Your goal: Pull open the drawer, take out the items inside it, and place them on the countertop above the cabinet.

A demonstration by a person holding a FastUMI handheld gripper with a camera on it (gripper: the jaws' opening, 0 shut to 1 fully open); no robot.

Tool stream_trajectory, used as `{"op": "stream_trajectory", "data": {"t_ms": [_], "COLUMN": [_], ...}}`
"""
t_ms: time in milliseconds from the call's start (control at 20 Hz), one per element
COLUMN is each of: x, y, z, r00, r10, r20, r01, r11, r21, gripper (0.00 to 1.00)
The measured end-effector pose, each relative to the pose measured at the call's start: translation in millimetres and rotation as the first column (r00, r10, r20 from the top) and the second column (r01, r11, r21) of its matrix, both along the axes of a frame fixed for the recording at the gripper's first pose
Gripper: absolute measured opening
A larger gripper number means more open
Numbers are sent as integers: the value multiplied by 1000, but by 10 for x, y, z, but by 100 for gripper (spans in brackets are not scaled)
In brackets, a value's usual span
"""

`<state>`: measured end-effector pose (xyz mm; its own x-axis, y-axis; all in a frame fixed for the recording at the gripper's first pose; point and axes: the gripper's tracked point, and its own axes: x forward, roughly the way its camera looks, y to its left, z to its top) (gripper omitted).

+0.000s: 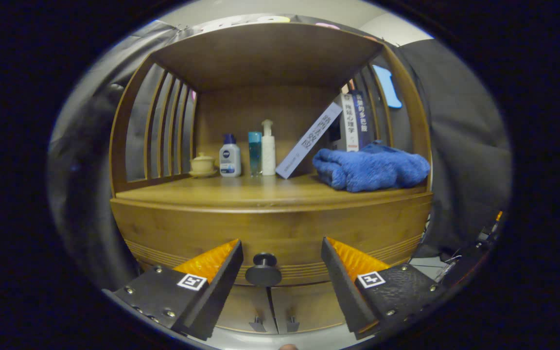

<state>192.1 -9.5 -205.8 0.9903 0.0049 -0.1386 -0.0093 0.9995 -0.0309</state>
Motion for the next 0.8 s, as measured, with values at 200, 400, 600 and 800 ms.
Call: {"op": "stream_trajectory", "data": {"t_ms": [200,400,600,800], "x": [172,142,124,-134], "y": [56,117,171,124], "z": [-323,-246,-267,-265], "r00": [999,1000,999,998], "r10": [9,3,44,36], "r20": [-50,8,19,-54], "r01": [-7,-3,-45,-36], "r11": [999,1000,998,999], "r21": [34,-7,36,2], "gripper": [80,57,40,30]}}
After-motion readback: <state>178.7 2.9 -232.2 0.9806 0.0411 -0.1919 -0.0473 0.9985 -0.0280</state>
